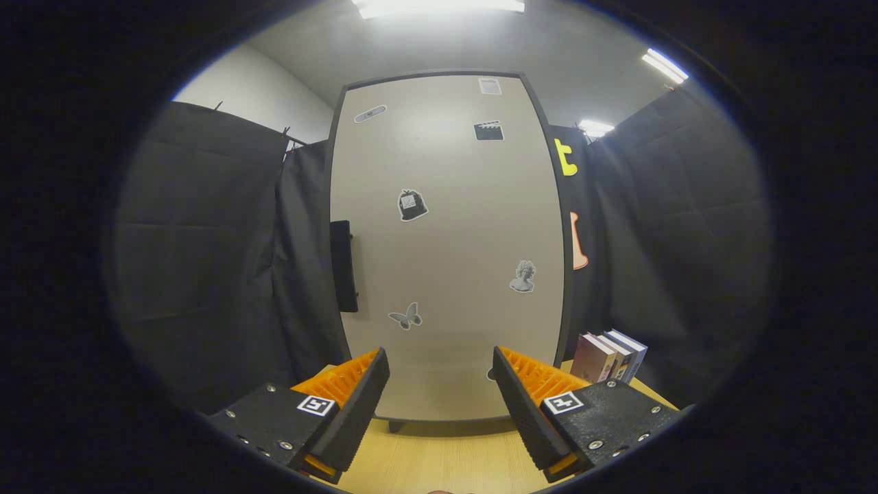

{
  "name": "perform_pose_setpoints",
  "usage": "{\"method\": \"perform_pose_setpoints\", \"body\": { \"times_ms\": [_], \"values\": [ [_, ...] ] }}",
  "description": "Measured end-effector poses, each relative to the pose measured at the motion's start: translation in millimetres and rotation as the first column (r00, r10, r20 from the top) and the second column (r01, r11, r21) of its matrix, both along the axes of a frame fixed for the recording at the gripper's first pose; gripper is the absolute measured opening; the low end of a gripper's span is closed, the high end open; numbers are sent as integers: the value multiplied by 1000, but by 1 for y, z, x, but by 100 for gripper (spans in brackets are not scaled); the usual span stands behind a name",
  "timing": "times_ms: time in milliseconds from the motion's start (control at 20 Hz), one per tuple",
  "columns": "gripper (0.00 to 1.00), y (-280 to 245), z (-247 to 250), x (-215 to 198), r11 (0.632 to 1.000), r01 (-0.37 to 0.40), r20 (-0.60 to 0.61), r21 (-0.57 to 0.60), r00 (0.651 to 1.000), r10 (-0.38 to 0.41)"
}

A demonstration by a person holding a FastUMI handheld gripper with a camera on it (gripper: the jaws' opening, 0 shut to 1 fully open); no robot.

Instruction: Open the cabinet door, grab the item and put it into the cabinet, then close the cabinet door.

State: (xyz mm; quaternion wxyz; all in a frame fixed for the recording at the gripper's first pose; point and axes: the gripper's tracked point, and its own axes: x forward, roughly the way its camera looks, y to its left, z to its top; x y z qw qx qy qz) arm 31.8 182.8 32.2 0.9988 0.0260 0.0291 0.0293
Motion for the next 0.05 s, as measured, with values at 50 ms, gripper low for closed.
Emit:
{"method": "perform_pose_setpoints", "body": {
  "times_ms": [50],
  "values": [
    [94,0,-2,-1,1000,-2,-3,-4,1000,2]
  ]
}}
